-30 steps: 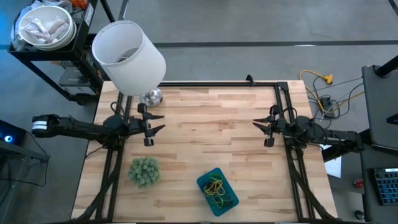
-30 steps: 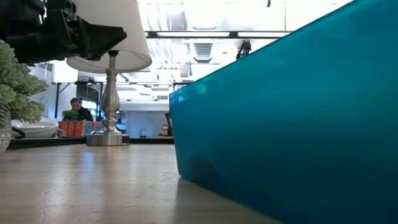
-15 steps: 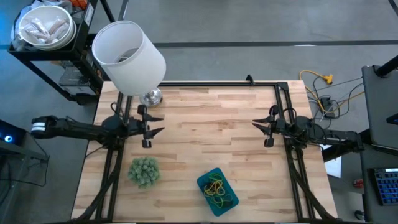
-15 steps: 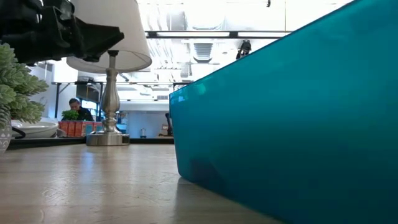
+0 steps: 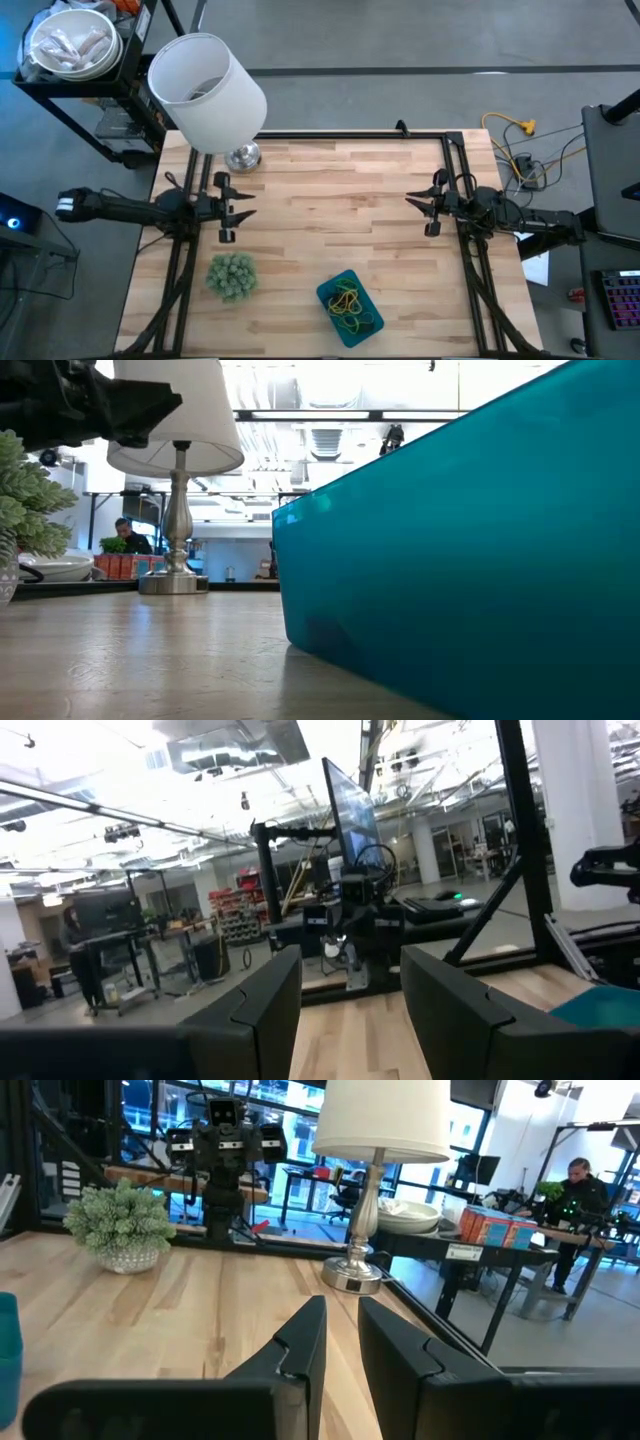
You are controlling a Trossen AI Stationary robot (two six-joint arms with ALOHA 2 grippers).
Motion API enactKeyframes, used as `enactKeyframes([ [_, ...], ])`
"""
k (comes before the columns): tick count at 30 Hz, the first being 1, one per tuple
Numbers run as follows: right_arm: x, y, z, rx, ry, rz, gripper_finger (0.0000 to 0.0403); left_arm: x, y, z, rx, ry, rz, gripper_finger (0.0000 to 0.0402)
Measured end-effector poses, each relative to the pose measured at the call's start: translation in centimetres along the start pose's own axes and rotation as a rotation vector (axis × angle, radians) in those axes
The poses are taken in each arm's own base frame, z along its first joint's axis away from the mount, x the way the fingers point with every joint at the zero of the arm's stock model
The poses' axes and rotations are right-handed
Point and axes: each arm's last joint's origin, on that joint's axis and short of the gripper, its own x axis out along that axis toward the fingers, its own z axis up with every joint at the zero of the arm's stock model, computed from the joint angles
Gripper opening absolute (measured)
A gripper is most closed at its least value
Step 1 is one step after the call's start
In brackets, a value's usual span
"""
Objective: Pick and place rubber bands into bin
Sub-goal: Return to Home Position
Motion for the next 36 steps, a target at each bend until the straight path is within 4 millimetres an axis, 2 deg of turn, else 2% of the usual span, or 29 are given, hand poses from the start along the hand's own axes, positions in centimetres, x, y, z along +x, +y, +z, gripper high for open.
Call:
enactKeyframes([
  [14,0.0,0.0,0.0,0.000,-0.001,0.000,0.0057,-2.3,0.1,0.1,-0.016,0.027,-0.060,0.0157],
  [18,0.0,0.0,0.0,0.000,-0.001,0.000,0.0057,-2.3,-0.1,-0.3,-0.027,0.069,-0.079,0.0157],
  [22,0.0,0.0,0.0,0.022,0.006,-0.001,0.0057,-2.4,-0.1,-1.2,-0.062,0.181,-0.034,0.0157],
  [36,0.0,0.0,-0.2,0.024,0.024,0.002,0.0057,-2.8,-0.4,-2.5,-0.101,0.314,-0.054,0.0157],
])
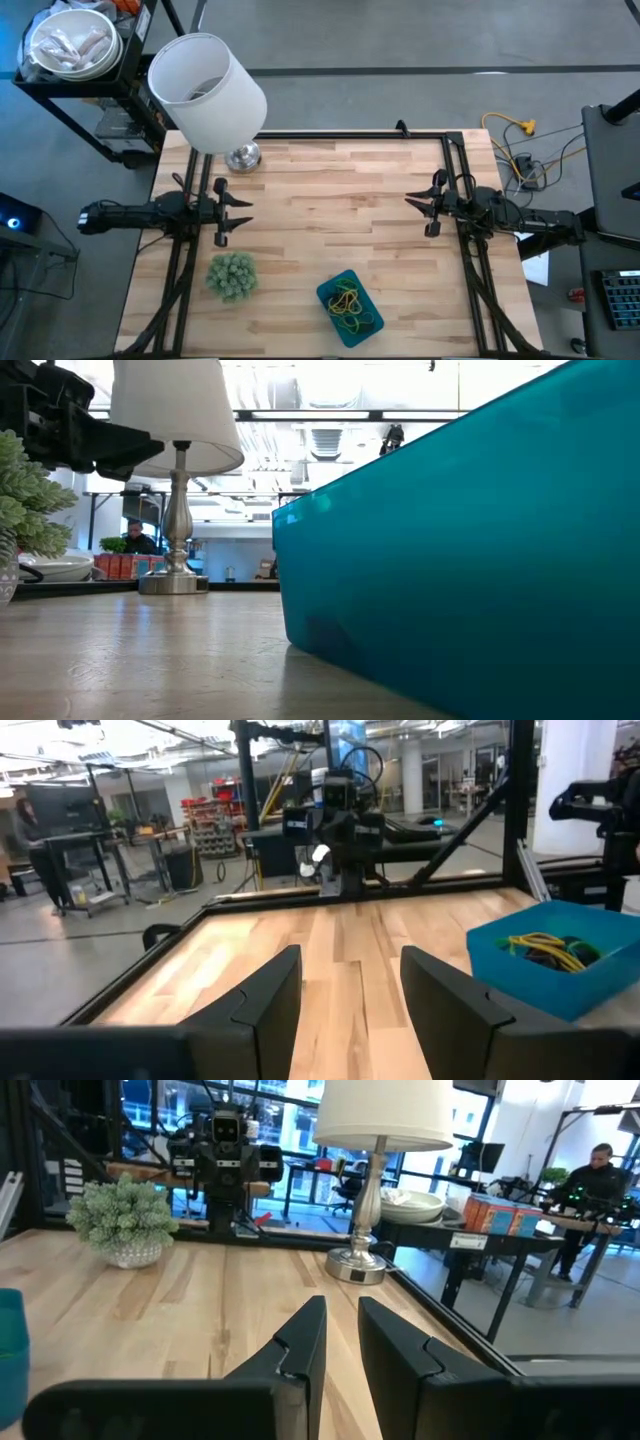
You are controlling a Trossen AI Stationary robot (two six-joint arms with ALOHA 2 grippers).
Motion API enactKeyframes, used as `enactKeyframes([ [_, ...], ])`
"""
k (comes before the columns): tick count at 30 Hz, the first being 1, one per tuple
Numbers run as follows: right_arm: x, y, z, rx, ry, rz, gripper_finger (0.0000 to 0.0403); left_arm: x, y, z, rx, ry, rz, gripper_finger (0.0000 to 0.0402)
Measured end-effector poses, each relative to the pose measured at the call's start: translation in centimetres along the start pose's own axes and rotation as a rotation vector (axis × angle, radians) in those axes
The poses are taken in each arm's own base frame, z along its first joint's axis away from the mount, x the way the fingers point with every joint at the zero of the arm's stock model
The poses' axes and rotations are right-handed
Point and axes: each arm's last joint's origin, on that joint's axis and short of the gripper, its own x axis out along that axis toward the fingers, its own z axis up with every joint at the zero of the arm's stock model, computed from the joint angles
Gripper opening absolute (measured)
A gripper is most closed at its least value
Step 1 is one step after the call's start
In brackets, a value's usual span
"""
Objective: Pick and place rubber bands into bin
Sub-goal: Return to Home Position
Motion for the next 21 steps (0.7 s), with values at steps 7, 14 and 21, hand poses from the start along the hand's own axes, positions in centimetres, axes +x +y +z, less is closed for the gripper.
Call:
enactKeyframes([
  [7,0.21,0.17,-0.33,0.004,0.037,0.041,0.0057,0.07,-0.09,-0.17,0.004,0.017,-0.025,0.0157],
  [14,0.42,0.73,-0.69,-0.002,0.068,0.188,0.0057,0.03,-0.08,-0.12,0.003,0.012,-0.025,0.0157],
  [21,0.39,0.98,-0.27,0.000,0.030,0.175,0.0057,0.04,-0.09,-0.13,0.003,0.013,-0.025,0.0157],
])
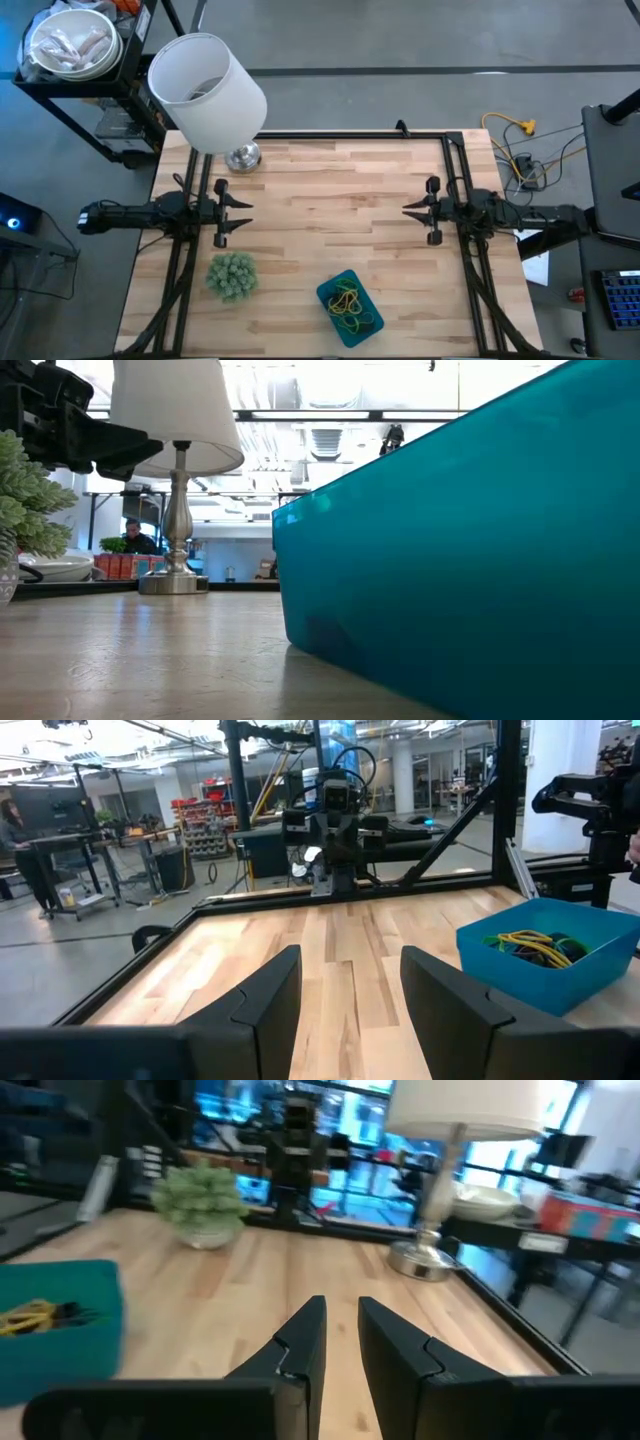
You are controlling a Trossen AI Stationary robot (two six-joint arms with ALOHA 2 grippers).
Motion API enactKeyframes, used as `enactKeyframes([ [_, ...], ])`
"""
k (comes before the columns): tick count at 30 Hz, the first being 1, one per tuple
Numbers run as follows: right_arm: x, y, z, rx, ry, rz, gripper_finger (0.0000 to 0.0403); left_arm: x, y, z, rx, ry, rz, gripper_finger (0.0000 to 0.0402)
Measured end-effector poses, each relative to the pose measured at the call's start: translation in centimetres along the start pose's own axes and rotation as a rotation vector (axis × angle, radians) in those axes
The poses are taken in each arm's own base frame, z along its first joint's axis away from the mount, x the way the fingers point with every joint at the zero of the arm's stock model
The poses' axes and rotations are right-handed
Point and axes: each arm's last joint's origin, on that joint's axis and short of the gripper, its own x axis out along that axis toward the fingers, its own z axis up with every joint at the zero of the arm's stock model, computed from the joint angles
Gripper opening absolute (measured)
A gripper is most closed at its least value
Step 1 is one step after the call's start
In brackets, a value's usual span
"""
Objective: Pick and place rubber bands into bin
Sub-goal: Return to Home Position
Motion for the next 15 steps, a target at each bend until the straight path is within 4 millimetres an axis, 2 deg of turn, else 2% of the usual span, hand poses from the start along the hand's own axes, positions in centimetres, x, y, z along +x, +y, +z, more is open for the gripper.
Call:
enactKeyframes([
  [10,-0.03,0.21,-0.07,-0.025,0.024,-0.108,0.0057,0.00,0.00,0.00,0.001,0.001,0.000,0.0157],
  [15,0.02,0.25,-0.21,-0.043,0.040,-0.098,0.0057,0.06,-0.02,-0.10,0.001,0.013,-0.001,0.0157],
])
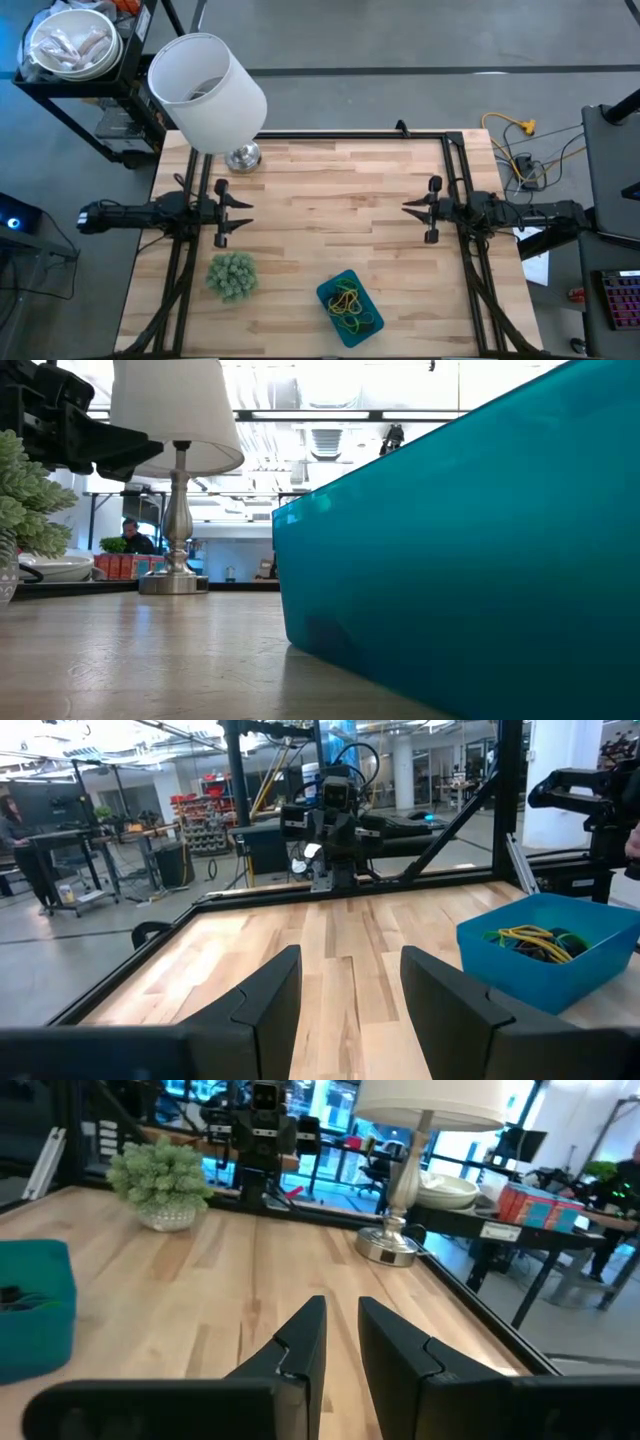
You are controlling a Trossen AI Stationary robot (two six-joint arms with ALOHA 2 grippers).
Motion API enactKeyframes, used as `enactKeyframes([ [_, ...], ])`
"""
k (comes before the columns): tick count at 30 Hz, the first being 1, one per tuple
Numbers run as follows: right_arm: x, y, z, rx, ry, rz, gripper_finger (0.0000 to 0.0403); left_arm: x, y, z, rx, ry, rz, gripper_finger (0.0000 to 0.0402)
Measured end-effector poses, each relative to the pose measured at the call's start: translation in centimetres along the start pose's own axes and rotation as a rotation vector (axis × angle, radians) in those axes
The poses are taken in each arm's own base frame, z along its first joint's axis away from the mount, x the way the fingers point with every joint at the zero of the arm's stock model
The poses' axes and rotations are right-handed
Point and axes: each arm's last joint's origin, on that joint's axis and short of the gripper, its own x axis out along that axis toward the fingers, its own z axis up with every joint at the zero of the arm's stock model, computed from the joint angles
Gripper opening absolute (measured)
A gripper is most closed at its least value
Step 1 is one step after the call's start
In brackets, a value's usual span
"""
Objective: Pick and place rubber bands into bin
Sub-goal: Return to Home Position
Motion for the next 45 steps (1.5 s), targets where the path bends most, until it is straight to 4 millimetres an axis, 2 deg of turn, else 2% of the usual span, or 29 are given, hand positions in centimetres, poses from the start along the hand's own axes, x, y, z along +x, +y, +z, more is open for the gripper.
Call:
enactKeyframes([
  [45,0.04,0.02,-0.05,-0.018,0.006,0.004,0.0057,0.96,-0.15,-0.90,0.008,0.115,-0.012,0.0157],
])
